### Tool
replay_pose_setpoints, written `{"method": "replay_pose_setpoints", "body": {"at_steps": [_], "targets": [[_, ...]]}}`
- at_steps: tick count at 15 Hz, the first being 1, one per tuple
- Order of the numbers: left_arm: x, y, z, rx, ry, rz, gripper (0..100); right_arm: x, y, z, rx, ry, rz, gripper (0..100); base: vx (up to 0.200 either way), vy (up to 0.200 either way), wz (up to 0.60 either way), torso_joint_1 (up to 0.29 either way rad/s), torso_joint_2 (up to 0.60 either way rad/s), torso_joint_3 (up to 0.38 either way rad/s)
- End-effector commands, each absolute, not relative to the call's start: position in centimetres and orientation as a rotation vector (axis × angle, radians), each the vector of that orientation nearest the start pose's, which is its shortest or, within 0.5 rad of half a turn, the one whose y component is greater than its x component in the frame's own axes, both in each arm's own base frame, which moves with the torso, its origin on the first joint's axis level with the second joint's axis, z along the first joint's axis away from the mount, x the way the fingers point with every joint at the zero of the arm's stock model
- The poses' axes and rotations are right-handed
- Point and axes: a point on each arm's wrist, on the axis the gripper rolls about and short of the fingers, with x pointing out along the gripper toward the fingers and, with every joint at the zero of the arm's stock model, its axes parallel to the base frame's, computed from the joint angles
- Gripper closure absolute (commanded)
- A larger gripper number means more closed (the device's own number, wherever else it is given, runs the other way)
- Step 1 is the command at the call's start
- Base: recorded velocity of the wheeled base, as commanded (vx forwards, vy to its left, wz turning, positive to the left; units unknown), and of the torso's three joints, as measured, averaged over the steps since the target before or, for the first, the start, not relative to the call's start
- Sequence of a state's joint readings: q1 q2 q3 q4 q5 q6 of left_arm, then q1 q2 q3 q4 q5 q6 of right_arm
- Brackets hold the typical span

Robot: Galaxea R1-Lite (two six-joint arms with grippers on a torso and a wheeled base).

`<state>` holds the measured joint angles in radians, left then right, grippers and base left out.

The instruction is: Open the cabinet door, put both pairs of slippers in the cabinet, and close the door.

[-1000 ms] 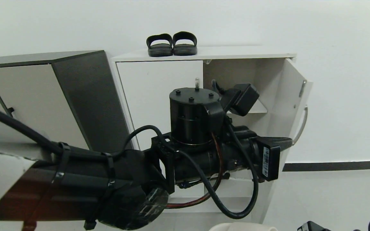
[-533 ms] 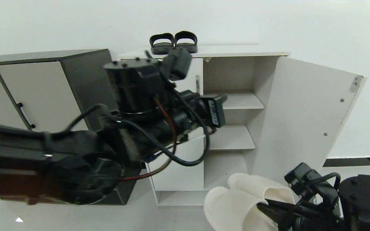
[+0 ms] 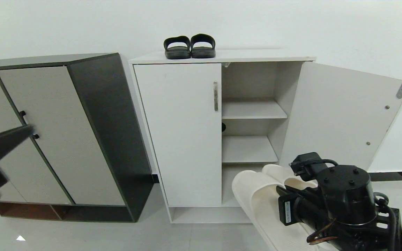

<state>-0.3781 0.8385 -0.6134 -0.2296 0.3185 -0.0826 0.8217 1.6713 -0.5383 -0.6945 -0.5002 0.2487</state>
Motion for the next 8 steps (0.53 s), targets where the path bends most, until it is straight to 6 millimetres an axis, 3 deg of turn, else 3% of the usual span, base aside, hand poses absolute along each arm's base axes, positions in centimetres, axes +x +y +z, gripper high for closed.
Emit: {"method": "replay_pose_setpoints", "body": {"at_steps": [1, 3, 5, 8], "targets": [[-0.6, 0.8, 15.0, -0.047, -0.025, 0.352, 100, 19.3, 19.1, 12.0, -0.048, 0.411, 0.265, 100, 0.000, 0.000, 0.00, 0.000, 0.00, 0.000], [-1.6, 0.7, 10.7, -0.008, -0.022, 0.330, 100, 19.4, 19.3, 11.7, -0.047, 0.407, 0.268, 100, 0.000, 0.000, 0.00, 0.000, 0.00, 0.000], [-2.3, 0.4, 8.2, 0.056, -0.061, 0.168, 100, 19.6, 19.6, 11.6, -0.045, 0.402, 0.270, 100, 0.000, 0.000, 0.00, 0.000, 0.00, 0.000], [-2.3, -0.1, 7.6, 0.043, -0.004, -0.034, 100, 19.6, 19.8, 11.6, -0.045, 0.402, 0.275, 100, 0.000, 0.000, 0.00, 0.000, 0.00, 0.000]]}}
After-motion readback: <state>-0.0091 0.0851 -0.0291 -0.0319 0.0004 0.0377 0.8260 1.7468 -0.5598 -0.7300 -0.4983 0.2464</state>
